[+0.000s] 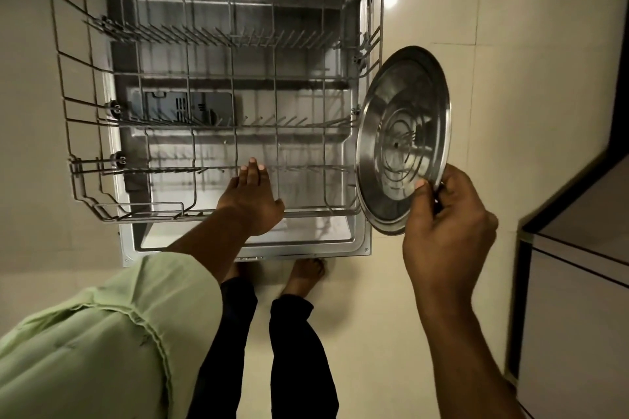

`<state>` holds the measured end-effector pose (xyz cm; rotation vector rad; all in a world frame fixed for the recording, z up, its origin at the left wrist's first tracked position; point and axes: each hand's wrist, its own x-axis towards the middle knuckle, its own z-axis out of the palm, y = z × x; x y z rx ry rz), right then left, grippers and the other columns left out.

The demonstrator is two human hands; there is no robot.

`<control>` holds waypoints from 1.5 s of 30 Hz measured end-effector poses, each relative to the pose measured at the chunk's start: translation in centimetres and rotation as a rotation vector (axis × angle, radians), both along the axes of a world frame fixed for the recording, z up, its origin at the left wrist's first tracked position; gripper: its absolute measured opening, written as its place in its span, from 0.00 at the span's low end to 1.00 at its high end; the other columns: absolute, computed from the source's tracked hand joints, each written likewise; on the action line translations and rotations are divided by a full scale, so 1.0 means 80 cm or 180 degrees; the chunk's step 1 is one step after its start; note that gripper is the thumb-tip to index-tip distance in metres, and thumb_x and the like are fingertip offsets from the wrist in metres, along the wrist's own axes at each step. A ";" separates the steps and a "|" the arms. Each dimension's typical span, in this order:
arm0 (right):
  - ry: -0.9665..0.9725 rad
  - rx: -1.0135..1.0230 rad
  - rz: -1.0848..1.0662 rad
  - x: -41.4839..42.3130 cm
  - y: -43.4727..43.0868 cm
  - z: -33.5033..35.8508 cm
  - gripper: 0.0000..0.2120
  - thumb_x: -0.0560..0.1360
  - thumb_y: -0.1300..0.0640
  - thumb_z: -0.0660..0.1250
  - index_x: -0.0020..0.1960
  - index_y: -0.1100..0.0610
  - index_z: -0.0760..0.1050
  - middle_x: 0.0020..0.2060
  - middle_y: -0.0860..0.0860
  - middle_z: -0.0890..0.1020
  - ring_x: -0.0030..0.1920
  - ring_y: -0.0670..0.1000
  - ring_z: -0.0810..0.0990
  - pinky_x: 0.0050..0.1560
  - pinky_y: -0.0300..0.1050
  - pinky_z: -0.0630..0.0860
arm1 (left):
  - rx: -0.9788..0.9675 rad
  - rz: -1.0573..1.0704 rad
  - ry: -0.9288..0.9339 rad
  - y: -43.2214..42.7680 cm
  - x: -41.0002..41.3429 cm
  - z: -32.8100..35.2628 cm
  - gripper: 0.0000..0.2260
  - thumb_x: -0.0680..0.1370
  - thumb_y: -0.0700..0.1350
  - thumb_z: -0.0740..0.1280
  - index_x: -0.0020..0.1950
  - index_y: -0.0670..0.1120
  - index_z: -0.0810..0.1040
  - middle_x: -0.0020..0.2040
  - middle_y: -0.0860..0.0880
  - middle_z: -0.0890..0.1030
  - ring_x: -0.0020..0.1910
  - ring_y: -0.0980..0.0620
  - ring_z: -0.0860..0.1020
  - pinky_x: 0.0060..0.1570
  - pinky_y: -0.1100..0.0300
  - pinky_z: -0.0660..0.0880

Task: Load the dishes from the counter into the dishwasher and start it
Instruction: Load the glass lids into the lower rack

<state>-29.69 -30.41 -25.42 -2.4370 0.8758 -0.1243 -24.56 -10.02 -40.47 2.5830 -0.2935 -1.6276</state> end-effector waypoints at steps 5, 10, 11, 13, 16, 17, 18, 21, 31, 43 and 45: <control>0.0202 -0.0155 0.0070 0.007 0.004 -0.015 0.06 0.78 0.62 0.67 0.53 0.62 0.79 0.38 0.54 0.84 0.33 0.48 0.76 0.37 0.27 0.64 | -0.0036 0.0005 -0.0066 0.001 -0.003 0.000 0.36 0.84 0.56 0.53 0.79 0.37 0.38 0.78 0.37 0.34 0.80 0.40 0.40 0.78 0.50 0.45; 0.0276 -0.0302 0.0083 0.016 0.014 -0.026 0.05 0.78 0.62 0.67 0.52 0.63 0.80 0.38 0.55 0.84 0.32 0.49 0.76 0.36 0.20 0.58 | -0.0065 0.0037 -0.0059 0.000 -0.004 -0.003 0.35 0.84 0.56 0.53 0.79 0.38 0.38 0.78 0.37 0.34 0.79 0.40 0.40 0.78 0.50 0.44; 0.0323 -0.0325 0.0105 0.020 0.015 -0.029 0.05 0.78 0.62 0.67 0.52 0.62 0.79 0.38 0.55 0.84 0.33 0.50 0.78 0.34 0.21 0.58 | -0.0071 0.0038 -0.0060 0.001 -0.004 -0.003 0.36 0.84 0.56 0.53 0.79 0.38 0.38 0.78 0.37 0.33 0.79 0.40 0.39 0.78 0.49 0.44; 0.0481 -0.0356 0.0169 0.029 0.019 -0.038 0.07 0.79 0.61 0.66 0.54 0.61 0.79 0.41 0.55 0.85 0.38 0.55 0.82 0.35 0.30 0.64 | -0.0074 0.0032 -0.0066 0.002 -0.004 -0.003 0.36 0.84 0.56 0.53 0.79 0.38 0.37 0.78 0.37 0.33 0.79 0.41 0.39 0.78 0.50 0.44; 0.0668 -0.0389 0.0178 0.043 0.018 -0.047 0.07 0.79 0.60 0.64 0.55 0.61 0.78 0.43 0.57 0.84 0.42 0.59 0.83 0.41 0.37 0.66 | -0.0077 0.0030 -0.0068 0.001 -0.004 -0.002 0.36 0.84 0.56 0.53 0.79 0.38 0.37 0.78 0.38 0.32 0.79 0.41 0.39 0.78 0.50 0.44; 0.0711 -0.0406 0.0130 0.046 0.015 -0.048 0.07 0.79 0.61 0.64 0.55 0.61 0.78 0.43 0.58 0.84 0.43 0.59 0.83 0.41 0.38 0.65 | -0.0078 0.0037 -0.0065 0.001 -0.004 -0.003 0.36 0.83 0.57 0.53 0.79 0.38 0.37 0.78 0.38 0.32 0.79 0.41 0.39 0.78 0.50 0.43; 0.0747 -0.0400 0.0077 0.048 0.011 -0.049 0.07 0.79 0.61 0.64 0.55 0.62 0.78 0.44 0.58 0.84 0.44 0.60 0.82 0.42 0.38 0.65 | -0.0084 0.0045 -0.0069 0.001 -0.003 -0.003 0.36 0.83 0.57 0.53 0.79 0.38 0.37 0.78 0.38 0.32 0.79 0.41 0.39 0.78 0.50 0.43; 0.0840 -0.0295 0.0025 0.048 -0.002 -0.050 0.07 0.79 0.62 0.64 0.54 0.62 0.78 0.44 0.60 0.84 0.44 0.63 0.81 0.43 0.41 0.66 | -0.0113 0.0049 -0.0079 0.001 -0.004 -0.003 0.37 0.83 0.57 0.54 0.79 0.38 0.37 0.78 0.38 0.32 0.79 0.40 0.40 0.78 0.50 0.44; 0.0835 -0.0413 -0.0056 0.044 0.011 -0.054 0.08 0.80 0.60 0.63 0.56 0.60 0.78 0.44 0.59 0.84 0.44 0.62 0.82 0.42 0.43 0.70 | -0.0131 -0.0001 -0.0067 0.003 -0.001 0.001 0.37 0.83 0.58 0.53 0.79 0.39 0.37 0.78 0.39 0.31 0.80 0.41 0.40 0.79 0.50 0.44; 0.0527 -0.0950 0.0061 0.033 0.041 -0.062 0.33 0.75 0.60 0.70 0.76 0.61 0.61 0.75 0.59 0.64 0.74 0.60 0.64 0.73 0.54 0.64 | -0.0255 -0.0113 -0.0248 0.012 -0.001 0.016 0.35 0.83 0.63 0.46 0.80 0.41 0.40 0.79 0.42 0.32 0.80 0.44 0.40 0.78 0.51 0.42; 0.0590 -0.1086 0.0437 0.029 0.048 -0.063 0.34 0.74 0.59 0.70 0.76 0.61 0.61 0.76 0.60 0.62 0.76 0.61 0.59 0.76 0.55 0.57 | -0.0306 -0.0174 -0.0298 0.017 -0.003 0.019 0.35 0.83 0.63 0.45 0.81 0.42 0.40 0.79 0.42 0.33 0.80 0.44 0.39 0.77 0.51 0.41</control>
